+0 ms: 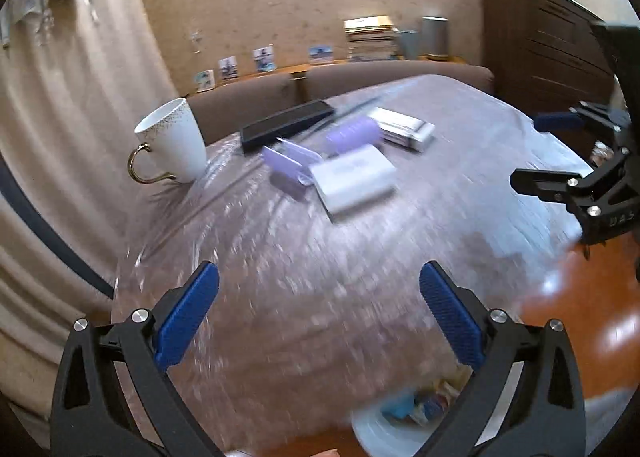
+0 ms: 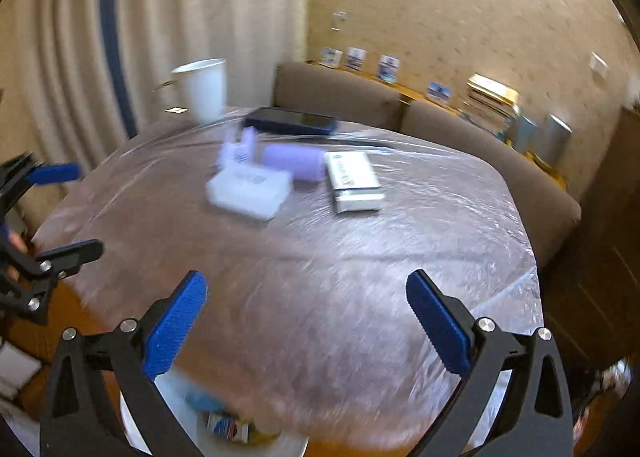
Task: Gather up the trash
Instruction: 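Raise both tools out of the bin back toward the table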
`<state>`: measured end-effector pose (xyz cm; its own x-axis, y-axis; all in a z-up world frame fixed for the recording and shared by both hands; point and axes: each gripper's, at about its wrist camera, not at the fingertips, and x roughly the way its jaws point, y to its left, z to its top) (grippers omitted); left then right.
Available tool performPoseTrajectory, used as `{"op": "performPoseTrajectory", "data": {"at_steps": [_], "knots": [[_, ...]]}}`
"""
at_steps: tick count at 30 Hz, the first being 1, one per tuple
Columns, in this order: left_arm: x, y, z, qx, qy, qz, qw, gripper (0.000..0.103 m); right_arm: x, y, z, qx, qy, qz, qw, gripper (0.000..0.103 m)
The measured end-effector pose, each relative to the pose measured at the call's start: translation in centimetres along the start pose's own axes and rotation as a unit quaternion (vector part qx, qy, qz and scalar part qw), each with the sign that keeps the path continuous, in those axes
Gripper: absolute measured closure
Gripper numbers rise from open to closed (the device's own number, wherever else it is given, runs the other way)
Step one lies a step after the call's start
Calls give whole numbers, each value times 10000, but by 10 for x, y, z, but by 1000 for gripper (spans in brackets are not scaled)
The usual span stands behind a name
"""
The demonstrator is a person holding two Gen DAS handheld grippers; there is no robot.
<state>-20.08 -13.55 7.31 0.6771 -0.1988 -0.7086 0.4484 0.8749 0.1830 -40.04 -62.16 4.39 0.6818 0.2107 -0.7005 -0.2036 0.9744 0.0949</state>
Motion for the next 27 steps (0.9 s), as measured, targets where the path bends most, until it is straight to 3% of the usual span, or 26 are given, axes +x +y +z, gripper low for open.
{"op": "performPoseTrajectory", "data": {"at_steps": [13, 16, 27], "knots": [[81, -10, 40, -455, 547, -89, 9974, 2, 84, -25, 33, 120, 364, -304, 9988, 4], [93, -10, 45, -619, 665, -241, 9956, 2, 97, -27, 37, 115, 436, -295, 9985, 4], [129, -24, 57, -774, 967, -251, 9920, 2, 140, -29, 54, -3, 630, -313, 9975, 4]]}}
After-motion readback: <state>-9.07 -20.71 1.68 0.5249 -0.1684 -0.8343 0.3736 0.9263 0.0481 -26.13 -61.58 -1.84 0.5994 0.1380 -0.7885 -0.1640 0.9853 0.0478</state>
